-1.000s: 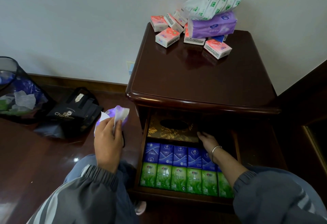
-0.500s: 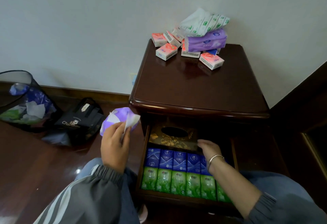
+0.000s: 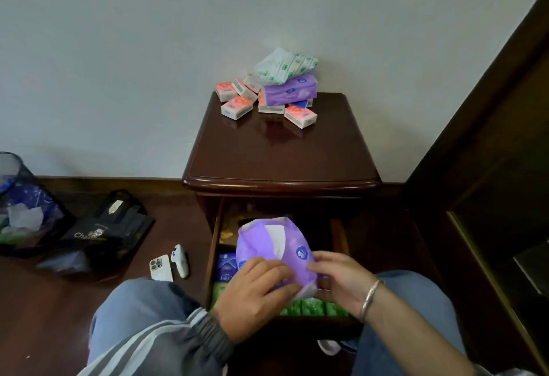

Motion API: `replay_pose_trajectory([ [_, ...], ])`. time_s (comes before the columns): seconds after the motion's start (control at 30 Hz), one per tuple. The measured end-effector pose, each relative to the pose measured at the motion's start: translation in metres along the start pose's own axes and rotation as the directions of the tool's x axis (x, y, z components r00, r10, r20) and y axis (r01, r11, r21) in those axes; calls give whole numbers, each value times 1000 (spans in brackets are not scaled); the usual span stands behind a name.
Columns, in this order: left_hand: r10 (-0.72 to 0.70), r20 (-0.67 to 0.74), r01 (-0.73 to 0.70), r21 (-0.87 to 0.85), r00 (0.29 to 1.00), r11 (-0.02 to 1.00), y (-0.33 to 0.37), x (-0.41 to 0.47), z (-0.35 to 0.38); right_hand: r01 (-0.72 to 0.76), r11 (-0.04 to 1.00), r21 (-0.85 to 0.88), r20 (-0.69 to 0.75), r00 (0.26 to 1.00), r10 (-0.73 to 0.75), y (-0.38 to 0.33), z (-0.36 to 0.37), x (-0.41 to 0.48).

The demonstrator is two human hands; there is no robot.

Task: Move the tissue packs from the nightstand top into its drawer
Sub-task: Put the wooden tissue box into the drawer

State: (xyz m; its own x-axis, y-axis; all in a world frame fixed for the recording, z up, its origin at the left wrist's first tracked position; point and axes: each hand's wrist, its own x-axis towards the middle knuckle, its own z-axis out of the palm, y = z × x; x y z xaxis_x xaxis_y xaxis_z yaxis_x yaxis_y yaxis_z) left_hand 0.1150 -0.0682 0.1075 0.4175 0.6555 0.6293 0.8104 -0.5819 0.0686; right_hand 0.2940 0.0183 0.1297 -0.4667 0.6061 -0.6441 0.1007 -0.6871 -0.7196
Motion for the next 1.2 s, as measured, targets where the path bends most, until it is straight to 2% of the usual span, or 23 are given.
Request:
replay_pose_trajectory([
  [0.1,-38,132,39,-9,991,999,1,-8,15,-22,999,29,-153,988,27,17,-26,4],
  [0.17,-244,239,244,33,940,969,-10,-20,22,-13,998,59,-302,953,30,21,-50,13],
  [0.2,-420,259,420,60,870,906,-19,-28,25,-11,997,71,-361,932,36,22,-62,20],
  [0.23,-614,263,616,87,744,783,-30,-38,27,-16,997,69,-406,913,43,23,-72,27],
  [0.3,-891,261,902,127,372,413,-50,-59,31,-24,998,61,-467,883,50,24,-86,44],
  [0.33,-945,265,964,131,189,230,-59,-67,33,-19,998,58,-489,871,45,24,-89,54],
  [0.37,-958,283,990,123,35,73,-65,-74,36,-10,998,55,-506,862,36,24,-91,64],
  [0.4,-948,307,993,111,-79,-46,-69,-79,39,2,999,50,-517,856,24,23,-91,75],
  [0.43,-929,337,987,101,-152,-124,-72,-82,44,18,999,42,-524,852,7,23,-90,85],
  [0.47,-909,371,981,97,-192,-168,-74,-84,49,32,999,23,-532,847,-14,22,-89,96],
  [0.57,-860,462,975,128,-219,-180,-75,-87,59,38,996,-80,-568,819,-77,24,-87,125],
  [0.7,-845,489,976,131,-216,-173,-79,-88,61,42,972,-232,-612,770,-180,24,-84,151],
  [0.87,-843,487,973,121,-229,-195,-81,-90,63,11,859,-512,-632,672,-386,22,-75,155],
  [0.93,-844,481,972,123,-237,-202,-82,-89,64,-12,816,-578,-603,680,-417,26,-71,153],
  [1.1,-841,481,969,129,-248,-212,-84,-89,66,-156,704,-693,-555,738,-383,35,-72,151],
  [1.2,-840,487,971,122,-238,-205,-83,-89,65,-133,715,-686,-565,716,-410,34,-73,156],
])
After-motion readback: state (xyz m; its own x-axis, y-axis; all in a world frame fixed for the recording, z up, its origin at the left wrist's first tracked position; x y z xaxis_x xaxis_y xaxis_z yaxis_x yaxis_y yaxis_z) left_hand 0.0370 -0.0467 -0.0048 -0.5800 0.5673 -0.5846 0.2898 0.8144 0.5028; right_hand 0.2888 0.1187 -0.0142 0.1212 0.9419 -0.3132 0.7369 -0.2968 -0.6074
